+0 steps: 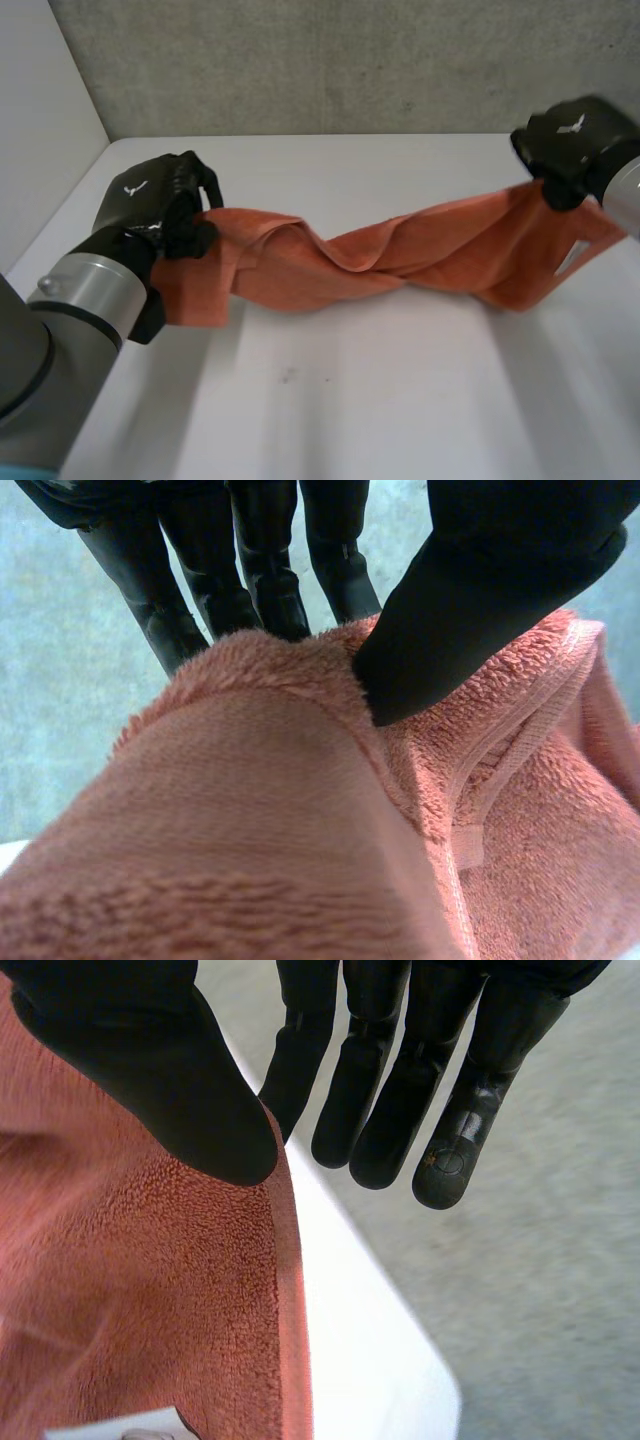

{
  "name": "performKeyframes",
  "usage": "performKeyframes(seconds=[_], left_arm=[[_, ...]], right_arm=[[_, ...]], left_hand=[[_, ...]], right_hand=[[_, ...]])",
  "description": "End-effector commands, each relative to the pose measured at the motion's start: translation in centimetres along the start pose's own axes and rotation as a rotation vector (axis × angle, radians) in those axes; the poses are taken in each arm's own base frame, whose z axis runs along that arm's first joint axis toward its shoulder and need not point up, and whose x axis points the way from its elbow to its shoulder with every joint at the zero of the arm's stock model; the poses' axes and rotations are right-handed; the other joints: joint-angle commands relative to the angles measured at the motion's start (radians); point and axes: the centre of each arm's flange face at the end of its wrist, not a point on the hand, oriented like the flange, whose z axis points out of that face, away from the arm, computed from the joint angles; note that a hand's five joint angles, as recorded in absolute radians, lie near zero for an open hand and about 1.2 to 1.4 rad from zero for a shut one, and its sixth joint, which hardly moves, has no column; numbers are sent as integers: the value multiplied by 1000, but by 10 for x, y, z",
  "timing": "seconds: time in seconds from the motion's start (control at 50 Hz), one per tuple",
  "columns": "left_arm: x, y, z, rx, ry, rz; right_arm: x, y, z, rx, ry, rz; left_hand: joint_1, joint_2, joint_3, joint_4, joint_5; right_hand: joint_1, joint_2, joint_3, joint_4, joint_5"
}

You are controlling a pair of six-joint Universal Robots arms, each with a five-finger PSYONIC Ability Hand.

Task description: Fold the laundry

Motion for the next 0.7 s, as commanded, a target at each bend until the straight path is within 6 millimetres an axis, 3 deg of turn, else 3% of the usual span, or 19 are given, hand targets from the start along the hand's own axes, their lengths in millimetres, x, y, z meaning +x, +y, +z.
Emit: performKeyframes(seconds=[0.02,0.1,0.16,0.22,0.24,0.26,0.28,0.3,0.32,0.34,0.36,0.38,0.4,0.42,0.48,0.6,0.64,0.68,0.7], left_arm=[[-38,44,38,-209,-11,-14],[-56,67,66,-269,-47,-25],[-60,63,90,-230,-48,-17],[-60,53,103,-181,-39,1],[-61,39,116,-121,-31,31],[-61,18,129,-38,-24,71],[-61,18,129,-38,-24,71],[-59,-5,140,62,-15,116],[-59,-29,148,170,-8,151],[-59,-30,148,171,-8,152],[-57,-54,153,289,-1,179],[-56,-54,154,290,-1,179],[-55,-76,154,403,5,202],[-53,-99,150,512,14,212],[-48,-119,141,637,30,222],[-59,-94,138,570,12,203],[-72,-59,137,449,-13,179],[-81,-42,135,389,-28,172],[-90,-24,133,324,-40,166]], right_arm=[[-33,49,36,-158,-150,-61],[-42,59,55,-170,-164,-25],[-50,57,79,-104,-135,13],[-38,39,101,22,-20,52],[-23,23,110,108,67,76],[-23,23,110,109,67,76],[-5,4,115,197,158,110],[-5,4,115,198,159,110],[11,-17,115,291,239,152],[23,-40,111,393,304,202],[23,-41,111,394,305,203],[41,-63,100,499,378,246],[57,-85,86,605,434,279],[57,-85,86,606,434,279],[70,-107,63,733,480,296],[36,-82,48,654,351,271],[20,-67,46,602,276,265],[-15,-36,40,495,117,264],[-15,-36,40,494,116,264]], left_hand=[[245,187,193,179,214],[245,187,193,179,214],[245,187,193,179,214],[245,187,193,179,214],[245,187,193,179,214],[245,187,193,179,214],[245,187,193,179,214],[245,187,193,179,214],[245,187,193,179,214],[245,187,193,179,214],[245,187,193,179,214],[245,187,193,179,214],[245,187,193,179,214],[245,187,193,179,214],[245,187,193,179,214],[245,187,193,179,214],[245,187,193,179,214],[245,187,193,179,214],[245,187,193,179,214]], right_hand=[[414,213,216,203,235],[414,213,216,203,235],[414,213,216,203,235],[414,213,216,203,235],[414,213,216,203,235],[414,213,216,203,235],[414,213,216,203,235],[414,213,216,203,235],[414,213,216,203,235],[414,213,216,203,235],[414,213,216,203,235],[414,213,216,203,235],[414,213,216,203,235],[414,213,216,203,235],[414,213,216,203,235],[414,213,216,203,235],[414,213,216,203,235],[414,213,216,203,235],[414,213,216,203,235]])
